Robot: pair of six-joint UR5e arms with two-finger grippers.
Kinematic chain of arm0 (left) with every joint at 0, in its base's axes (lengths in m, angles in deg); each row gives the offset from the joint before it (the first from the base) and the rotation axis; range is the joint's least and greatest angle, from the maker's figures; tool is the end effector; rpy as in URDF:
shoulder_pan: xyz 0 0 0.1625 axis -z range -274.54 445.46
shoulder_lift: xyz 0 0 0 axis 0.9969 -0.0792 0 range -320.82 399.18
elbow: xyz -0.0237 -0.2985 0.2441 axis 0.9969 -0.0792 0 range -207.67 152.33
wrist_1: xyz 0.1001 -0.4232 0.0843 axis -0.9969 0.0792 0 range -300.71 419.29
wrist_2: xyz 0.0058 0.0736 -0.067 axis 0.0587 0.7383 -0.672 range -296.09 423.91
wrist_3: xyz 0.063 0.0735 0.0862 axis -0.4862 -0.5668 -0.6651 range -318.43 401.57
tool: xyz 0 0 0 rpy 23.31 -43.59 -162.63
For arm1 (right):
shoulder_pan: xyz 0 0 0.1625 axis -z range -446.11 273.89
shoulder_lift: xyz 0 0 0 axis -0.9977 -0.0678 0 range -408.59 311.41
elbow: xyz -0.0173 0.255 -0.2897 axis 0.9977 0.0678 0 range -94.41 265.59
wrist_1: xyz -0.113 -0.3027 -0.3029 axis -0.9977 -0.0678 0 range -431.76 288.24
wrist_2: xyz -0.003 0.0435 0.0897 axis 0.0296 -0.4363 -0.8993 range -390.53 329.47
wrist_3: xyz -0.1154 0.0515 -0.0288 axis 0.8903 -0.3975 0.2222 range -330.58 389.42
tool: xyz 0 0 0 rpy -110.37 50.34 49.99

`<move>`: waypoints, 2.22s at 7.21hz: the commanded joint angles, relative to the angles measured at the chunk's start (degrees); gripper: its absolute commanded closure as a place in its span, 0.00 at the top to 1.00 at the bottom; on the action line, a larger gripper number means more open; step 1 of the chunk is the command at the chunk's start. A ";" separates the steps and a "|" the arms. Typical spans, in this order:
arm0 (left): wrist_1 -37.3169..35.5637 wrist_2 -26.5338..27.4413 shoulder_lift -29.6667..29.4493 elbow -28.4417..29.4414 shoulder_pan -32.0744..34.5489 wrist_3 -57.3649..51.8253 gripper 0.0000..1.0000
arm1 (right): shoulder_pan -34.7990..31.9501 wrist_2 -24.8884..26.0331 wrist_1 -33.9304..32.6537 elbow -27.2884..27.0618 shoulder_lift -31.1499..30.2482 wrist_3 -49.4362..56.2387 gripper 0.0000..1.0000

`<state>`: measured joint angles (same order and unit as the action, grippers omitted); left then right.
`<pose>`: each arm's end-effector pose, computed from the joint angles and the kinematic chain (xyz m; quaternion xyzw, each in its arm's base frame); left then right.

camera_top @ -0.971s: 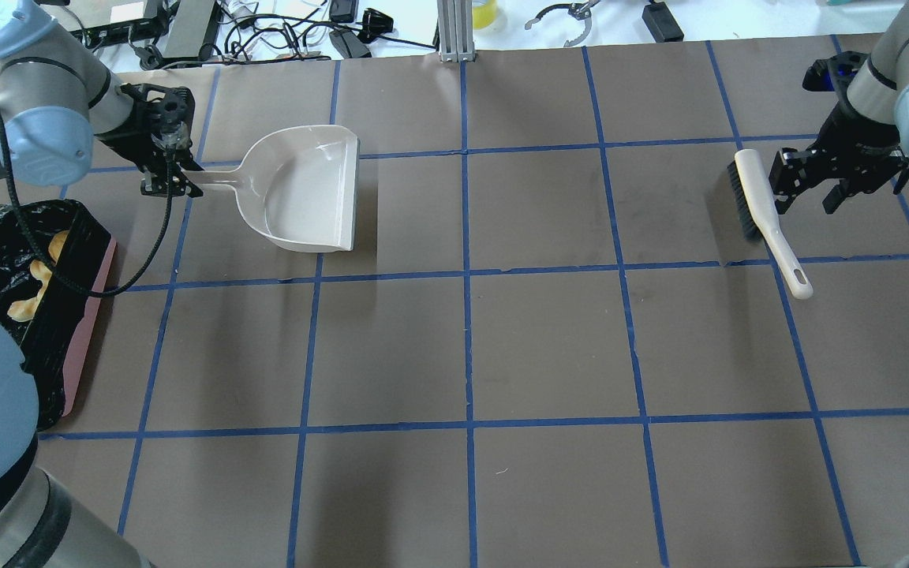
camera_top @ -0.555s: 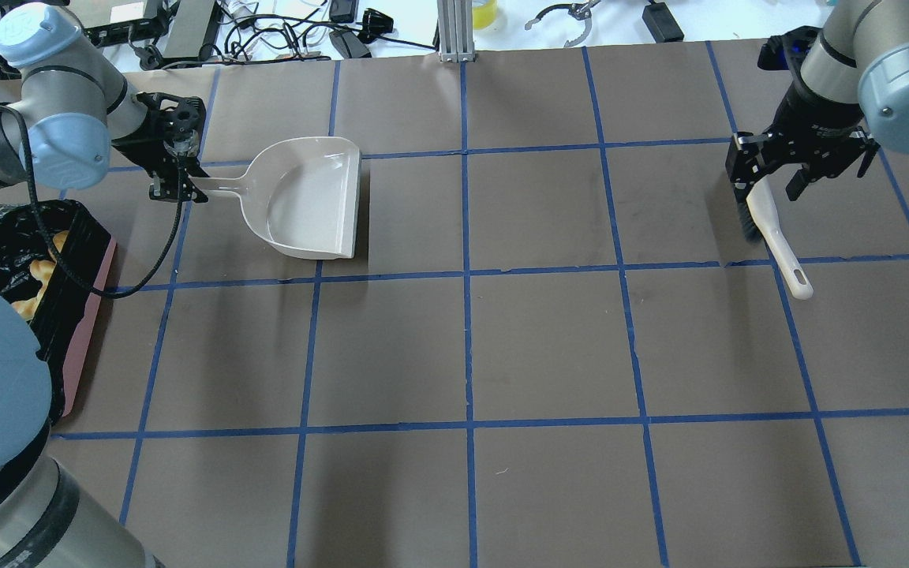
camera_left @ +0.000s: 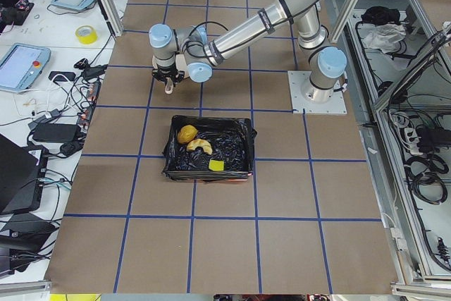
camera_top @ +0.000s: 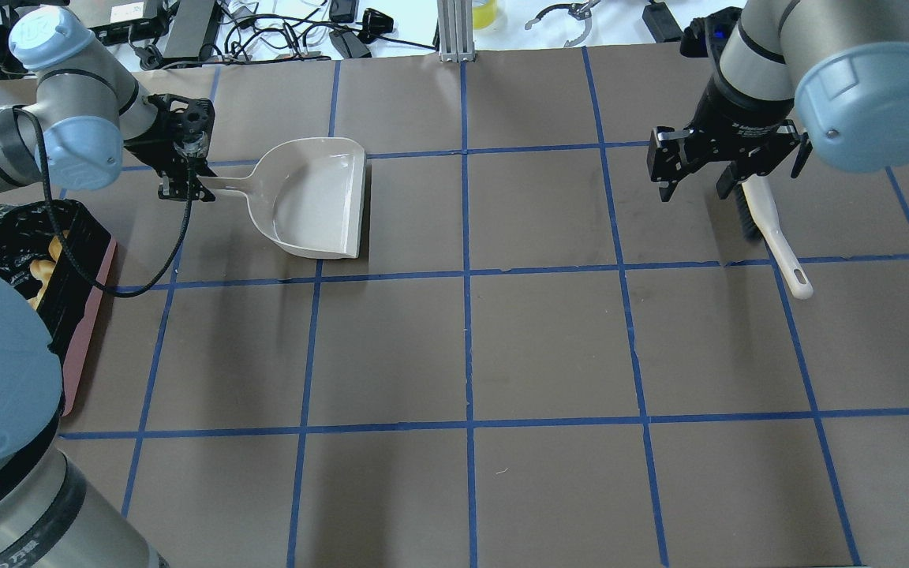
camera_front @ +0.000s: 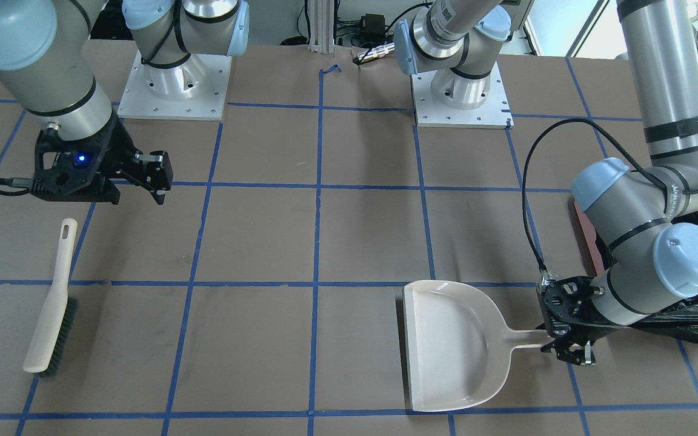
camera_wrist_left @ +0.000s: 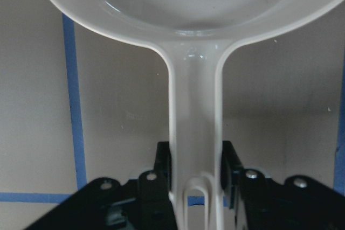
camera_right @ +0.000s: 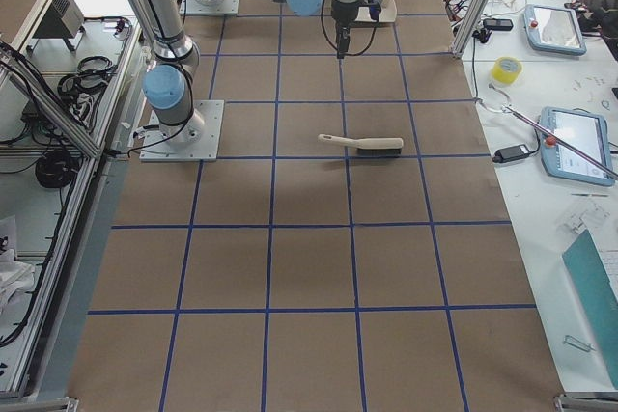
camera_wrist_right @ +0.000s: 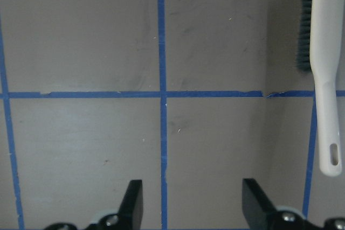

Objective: Sweep and dump trash into bin

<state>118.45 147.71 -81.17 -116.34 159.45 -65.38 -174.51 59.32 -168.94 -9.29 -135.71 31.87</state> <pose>0.0427 -0.6831 0.1653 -0.7124 -0.6995 0.0550 0.0118 0.1186 -0.5398 0.3607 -0.0074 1.0000 0.0050 0.0014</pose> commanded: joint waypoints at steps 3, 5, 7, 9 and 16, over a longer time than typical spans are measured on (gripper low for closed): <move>0.08 -0.22 -0.41 -0.63 0.28 2.18 0.77 | -1.78 0.59 8.33 5.76 -2.70 -1.05 0.72; 0.26 -0.30 2.12 -0.10 0.63 2.80 0.97 | -1.78 -0.29 8.06 6.02 -2.35 -0.61 0.89; 3.57 -0.48 9.31 -0.88 3.08 14.05 0.95 | -1.16 0.67 8.50 6.20 -2.17 -0.34 1.00; 12.70 -0.39 18.45 -0.98 4.67 25.18 0.95 | -1.34 -0.11 7.89 6.20 -2.44 -0.43 1.00; 29.35 8.27 33.17 -3.09 9.91 85.17 1.00 | -1.34 3.92 8.06 6.72 -5.25 0.18 1.00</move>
<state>147.38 151.89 -47.82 -119.53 166.51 9.05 -175.87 62.69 -160.83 -2.60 -140.66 32.04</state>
